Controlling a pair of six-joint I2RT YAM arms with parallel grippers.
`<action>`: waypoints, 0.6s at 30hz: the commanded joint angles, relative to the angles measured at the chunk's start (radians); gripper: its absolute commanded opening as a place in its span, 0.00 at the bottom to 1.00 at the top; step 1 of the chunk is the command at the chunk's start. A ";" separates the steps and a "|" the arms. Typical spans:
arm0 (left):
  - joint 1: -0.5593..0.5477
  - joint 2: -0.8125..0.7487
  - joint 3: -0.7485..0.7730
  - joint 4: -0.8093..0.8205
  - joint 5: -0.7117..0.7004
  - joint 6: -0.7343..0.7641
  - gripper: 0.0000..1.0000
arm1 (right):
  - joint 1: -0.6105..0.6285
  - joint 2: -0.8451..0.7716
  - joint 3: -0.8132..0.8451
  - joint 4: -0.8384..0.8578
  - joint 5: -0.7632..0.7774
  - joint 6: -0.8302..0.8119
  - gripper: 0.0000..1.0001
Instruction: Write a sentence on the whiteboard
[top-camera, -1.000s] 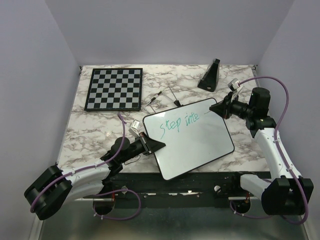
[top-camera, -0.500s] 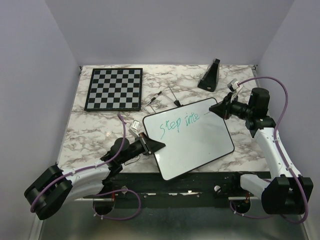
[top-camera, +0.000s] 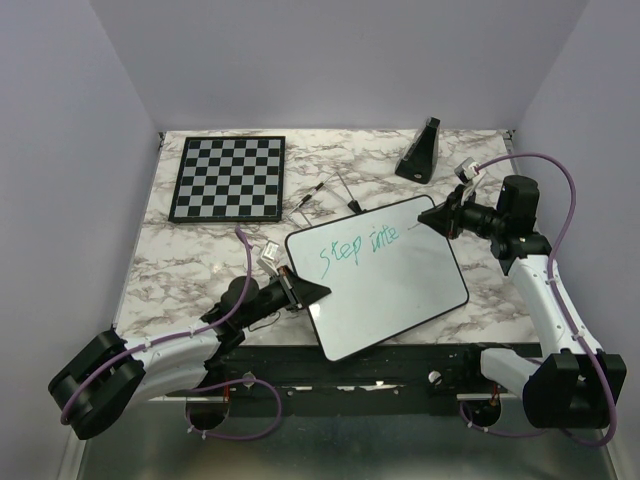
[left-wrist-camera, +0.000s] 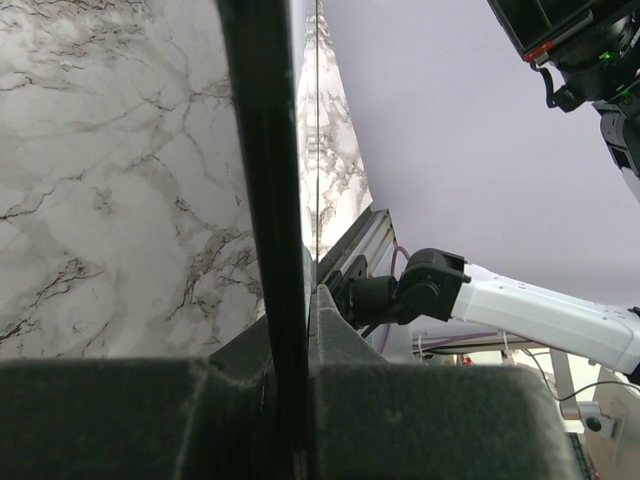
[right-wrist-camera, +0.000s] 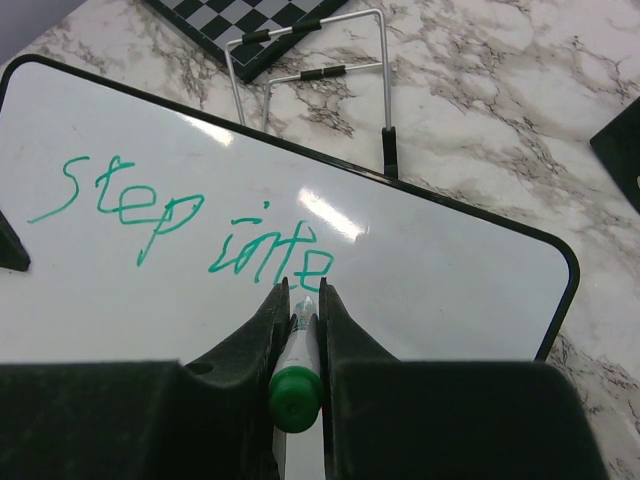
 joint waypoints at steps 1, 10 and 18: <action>-0.009 -0.003 -0.013 0.080 -0.024 0.080 0.00 | -0.007 0.006 -0.018 0.017 -0.028 -0.024 0.01; -0.015 -0.016 -0.013 0.076 -0.031 0.084 0.00 | -0.007 0.001 -0.032 0.041 -0.016 -0.025 0.01; -0.014 -0.030 -0.008 0.050 -0.054 0.074 0.00 | -0.007 -0.014 -0.070 0.083 -0.110 -0.008 0.01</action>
